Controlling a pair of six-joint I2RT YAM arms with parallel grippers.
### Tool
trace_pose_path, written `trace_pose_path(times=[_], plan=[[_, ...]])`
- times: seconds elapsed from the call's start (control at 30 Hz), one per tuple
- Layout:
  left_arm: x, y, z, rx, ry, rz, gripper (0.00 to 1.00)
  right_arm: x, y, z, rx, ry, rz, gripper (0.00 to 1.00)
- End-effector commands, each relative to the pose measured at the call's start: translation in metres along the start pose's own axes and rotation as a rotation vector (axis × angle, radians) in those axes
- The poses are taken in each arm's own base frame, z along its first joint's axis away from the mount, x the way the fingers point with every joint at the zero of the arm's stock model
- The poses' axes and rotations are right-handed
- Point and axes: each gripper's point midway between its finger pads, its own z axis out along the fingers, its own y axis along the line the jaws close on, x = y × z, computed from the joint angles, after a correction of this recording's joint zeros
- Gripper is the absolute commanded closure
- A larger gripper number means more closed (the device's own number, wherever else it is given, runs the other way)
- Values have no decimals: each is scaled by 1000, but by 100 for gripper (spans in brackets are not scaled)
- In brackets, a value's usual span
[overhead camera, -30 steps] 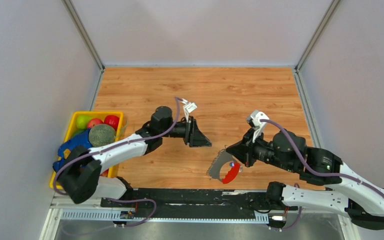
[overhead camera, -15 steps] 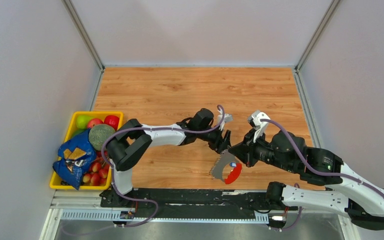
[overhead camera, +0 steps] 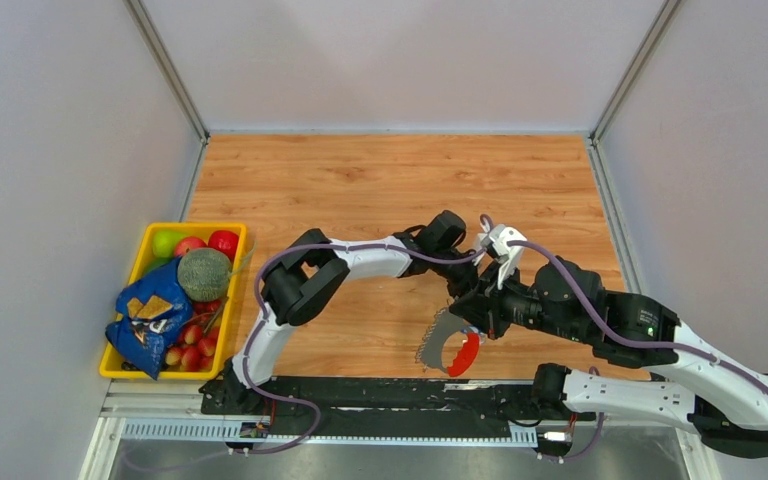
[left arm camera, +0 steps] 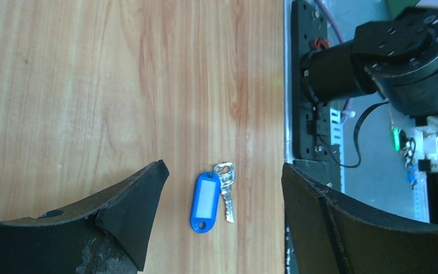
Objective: Put the keys on the keyring
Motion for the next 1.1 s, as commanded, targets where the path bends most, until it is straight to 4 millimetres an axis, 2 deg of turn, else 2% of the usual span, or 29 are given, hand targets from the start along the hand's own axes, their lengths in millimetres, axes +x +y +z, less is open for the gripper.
trace_pose_path(times=[0.0,0.23,0.33,0.6,1.07], plan=[[18,1,10,72,81,118,16,-25,16,-11,-76,-80,-3,100],[34,5,21,123,113,217,14,-20,19,-10,-102,-69,-27,100],[34,3,25,147,109,248,14,-20,20,-11,-113,-72,-29,100],[45,1,37,216,131,266,16,-17,22,-13,-128,-74,-26,100],[77,4,37,281,179,260,37,-16,24,-9,-137,-64,-28,100]])
